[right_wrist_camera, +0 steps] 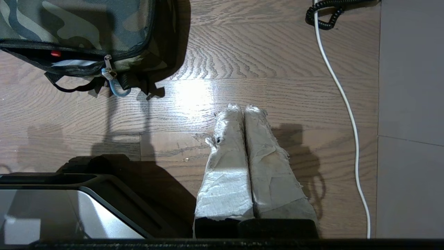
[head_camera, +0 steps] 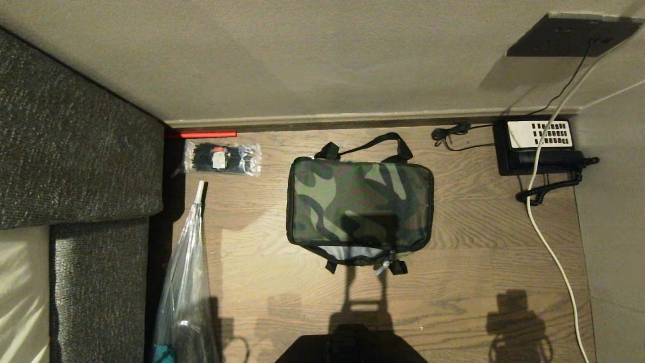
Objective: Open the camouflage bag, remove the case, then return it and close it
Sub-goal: Open the top of the storage box
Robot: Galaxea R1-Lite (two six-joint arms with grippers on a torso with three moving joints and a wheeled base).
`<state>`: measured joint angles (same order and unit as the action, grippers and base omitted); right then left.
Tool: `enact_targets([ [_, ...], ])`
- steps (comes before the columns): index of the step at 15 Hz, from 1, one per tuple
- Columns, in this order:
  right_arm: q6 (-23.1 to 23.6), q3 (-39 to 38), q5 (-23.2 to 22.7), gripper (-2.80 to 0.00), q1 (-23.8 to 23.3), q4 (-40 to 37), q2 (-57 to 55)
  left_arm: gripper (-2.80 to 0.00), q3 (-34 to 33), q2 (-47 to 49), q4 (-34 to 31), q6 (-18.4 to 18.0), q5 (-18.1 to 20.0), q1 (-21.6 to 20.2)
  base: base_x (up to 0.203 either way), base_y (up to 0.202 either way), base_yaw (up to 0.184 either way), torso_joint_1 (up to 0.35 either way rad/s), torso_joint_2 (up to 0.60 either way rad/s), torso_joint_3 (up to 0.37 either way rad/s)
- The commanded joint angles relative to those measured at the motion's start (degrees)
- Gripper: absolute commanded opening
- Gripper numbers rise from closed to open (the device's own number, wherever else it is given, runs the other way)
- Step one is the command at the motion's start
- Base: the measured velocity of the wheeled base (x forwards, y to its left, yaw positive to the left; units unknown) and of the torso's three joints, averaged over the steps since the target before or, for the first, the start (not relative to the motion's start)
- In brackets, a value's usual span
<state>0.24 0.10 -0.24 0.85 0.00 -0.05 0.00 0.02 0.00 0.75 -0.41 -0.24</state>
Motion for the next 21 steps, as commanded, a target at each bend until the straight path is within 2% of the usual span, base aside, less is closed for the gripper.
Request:
enact_targets([
  [1,2.3,0.0,-0.3,-2.80,0.0,-0.2,0.2,-2.80,-0.2,-0.1,0.0,0.0,0.0,0.0,0.000,0.000,0.000,0.000,0.00,0.000],
  [3,4.1,0.6,-0.2,-2.80,0.0,0.4,0.2,-2.80,-0.2,-0.1,0.0,0.0,0.0,0.0,0.000,0.000,0.000,0.000,0.00,0.000],
  [5,3.9,8.5,-0.7,-2.80,0.0,-2.6,0.2,-2.80,-0.2,-0.1,0.0,0.0,0.0,0.0,0.000,0.000,0.000,0.000,0.00,0.000],
  [8,3.4,33.0,-4.2,-2.80,0.0,-28.8,0.2,-2.80,-0.2,-0.1,0.0,0.0,0.0,0.0,0.000,0.000,0.000,0.000,0.00,0.000],
  [9,3.0,38.3,-5.4,-2.80,0.0,-34.1,0.2,-2.80,-0.2,-0.1,0.0,0.0,0.0,0.0,0.000,0.000,0.000,0.000,0.00,0.000],
  [10,2.5,41.3,-6.2,-2.80,0.0,-35.7,0.2,-2.80,-0.2,-0.1,0.0,0.0,0.0,0.0,0.000,0.000,0.000,0.000,0.00,0.000],
  [12,-0.2,40.8,-9.2,-2.80,0.0,-40.1,-1.0,-2.80,-0.2,-0.1,0.0,0.0,0.0,0.0,0.000,0.000,0.000,0.000,0.00,0.000],
  [14,-4.2,42.5,-10.7,-2.80,0.2,-42.0,-8.5,-2.80,-0.2,-0.1,0.0,0.0,0.0,0.0,0.000,0.000,0.000,0.000,0.00,0.000],
  [16,-7.7,44.7,-11.6,-2.80,1.3,-41.0,-23.4,-2.80,-0.2,-0.1,0.0,0.0,0.0,0.0,0.000,0.000,0.000,0.000,0.00,0.000],
  [18,-9.0,45.1,-12.5,-2.80,2.2,-36.8,-38.1,-2.80,-0.2,-0.1,0.0,0.0,0.0,0.0,0.000,0.000,0.000,0.000,0.00,0.000],
  [21,-8.4,43.3,-13.5,-2.80,3.1,-26.3,-57.3,-2.80,-0.2,-0.1,0.0,0.0,0.0,0.0,0.000,0.000,0.000,0.000,0.00,0.000],
])
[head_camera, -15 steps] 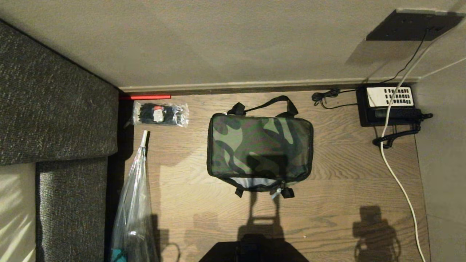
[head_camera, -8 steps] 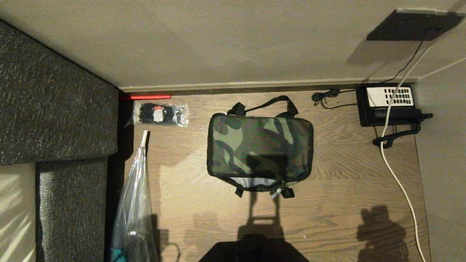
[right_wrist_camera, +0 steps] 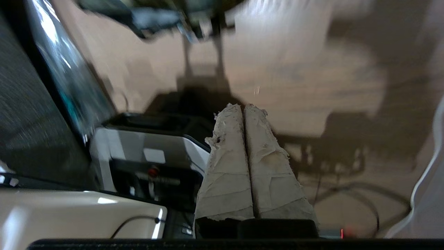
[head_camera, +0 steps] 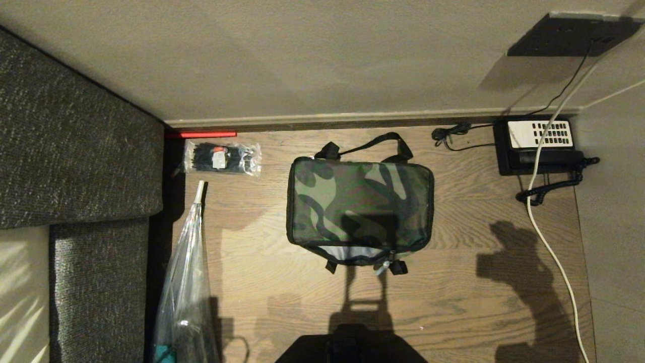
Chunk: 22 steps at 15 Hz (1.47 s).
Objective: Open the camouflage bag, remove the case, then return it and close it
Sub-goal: Open the top of the storage box
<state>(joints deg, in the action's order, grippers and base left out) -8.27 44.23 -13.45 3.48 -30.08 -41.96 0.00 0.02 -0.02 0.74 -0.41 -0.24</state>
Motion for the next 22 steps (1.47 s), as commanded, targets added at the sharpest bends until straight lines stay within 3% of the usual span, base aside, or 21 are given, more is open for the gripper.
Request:
enact_targets([
  [1,0.1,-2.3,-0.5,-2.80,1.1,8.8,-20.6,-2.80,-0.2,-0.1,0.0,0.0,0.0,0.0,0.000,0.000,0.000,0.000,0.00,0.000],
  [3,0.0,-6.1,-0.9,-2.80,2.3,20.3,-31.3,-2.80,-0.2,-0.1,0.0,0.0,0.0,0.0,0.000,0.000,0.000,0.000,0.00,0.000],
  [6,-1.0,-11.5,-3.6,-2.80,8.7,43.3,-43.2,-2.80,-0.2,-0.1,0.0,0.0,0.0,0.0,0.000,0.000,0.000,0.000,0.00,0.000],
  [9,-1.6,-12.2,-3.6,-2.80,14.8,52.9,-56.4,-2.80,-0.2,-0.1,0.0,0.0,0.0,0.0,0.000,0.000,0.000,0.000,0.00,0.000],
  [12,-2.3,-12.2,-0.4,-2.80,20.5,66.0,-63.7,-2.80,-0.2,-0.1,0.0,0.0,0.0,0.0,0.000,0.000,0.000,0.000,0.00,0.000],
  [13,-2.4,-11.7,1.1,0.00,21.9,67.8,-65.4,-2.80,-0.2,-0.1,0.0,0.0,0.0,0.0,0.000,0.000,0.000,0.000,0.00,0.000],
  [16,-2.3,-11.3,7.3,0.00,25.8,77.0,-70.3,-2.80,-0.2,-0.1,0.0,0.0,0.0,0.0,0.000,0.000,0.000,0.000,0.00,0.000],
  [19,-2.3,-11.6,8.0,0.00,26.4,78.7,-71.0,-2.80,-0.2,-0.1,0.0,0.0,0.0,0.0,0.000,0.000,0.000,0.000,0.00,0.000],
  [22,-1.8,-11.4,8.1,0.00,27.7,91.2,-76.4,-2.80,-0.2,-0.1,0.0,0.0,0.0,0.0,0.000,0.000,0.000,0.000,0.00,0.000],
])
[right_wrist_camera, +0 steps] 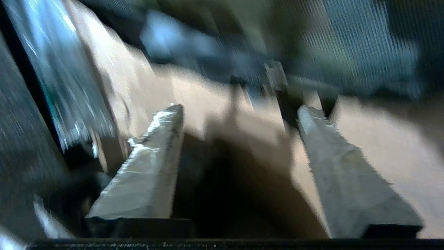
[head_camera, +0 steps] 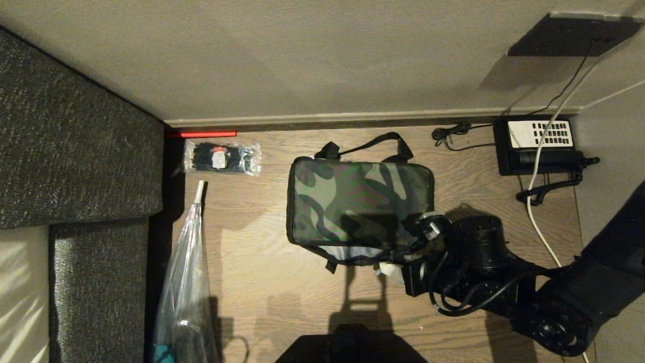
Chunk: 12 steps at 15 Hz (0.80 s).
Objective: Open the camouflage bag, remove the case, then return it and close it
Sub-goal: Open the top of the storage box
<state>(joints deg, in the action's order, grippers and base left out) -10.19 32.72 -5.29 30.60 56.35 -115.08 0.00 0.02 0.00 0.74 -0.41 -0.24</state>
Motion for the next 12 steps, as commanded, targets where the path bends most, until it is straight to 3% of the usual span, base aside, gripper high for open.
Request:
enact_targets([
  [1,0.1,0.2,-0.1,0.00,0.6,4.7,-3.3,-2.80,-0.2,-0.1,0.0,0.0,0.0,0.0,0.000,0.000,0.000,0.000,0.00,0.000],
  [12,0.5,0.6,2.1,0.00,0.5,9.7,-11.9,-2.80,-0.2,-0.1,0.0,0.0,0.0,0.0,0.000,0.000,0.000,0.000,0.00,0.000],
])
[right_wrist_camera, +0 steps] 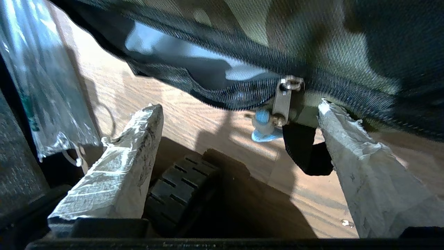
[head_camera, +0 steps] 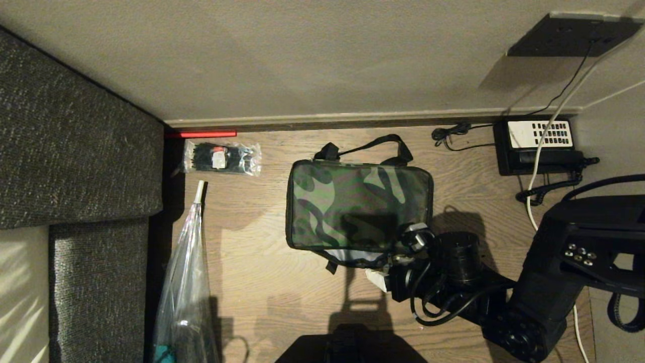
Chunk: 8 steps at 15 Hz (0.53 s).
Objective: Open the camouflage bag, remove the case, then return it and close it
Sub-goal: Open the top of the storage box
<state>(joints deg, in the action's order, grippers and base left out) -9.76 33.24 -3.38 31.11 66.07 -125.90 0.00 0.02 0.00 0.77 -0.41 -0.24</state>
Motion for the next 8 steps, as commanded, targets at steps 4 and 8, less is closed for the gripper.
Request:
enact_targets([
  [4,0.5,0.1,0.5,0.00,0.0,-0.6,-0.7,-2.80,-0.2,-0.1,0.0,0.0,0.0,0.0,0.000,0.000,0.000,0.000,0.00,0.000],
  [8,0.8,0.7,0.0,0.00,-0.1,-3.9,3.7,-2.80,-0.2,-0.1,0.0,0.0,0.0,0.0,0.000,0.000,0.000,0.000,0.00,0.000],
])
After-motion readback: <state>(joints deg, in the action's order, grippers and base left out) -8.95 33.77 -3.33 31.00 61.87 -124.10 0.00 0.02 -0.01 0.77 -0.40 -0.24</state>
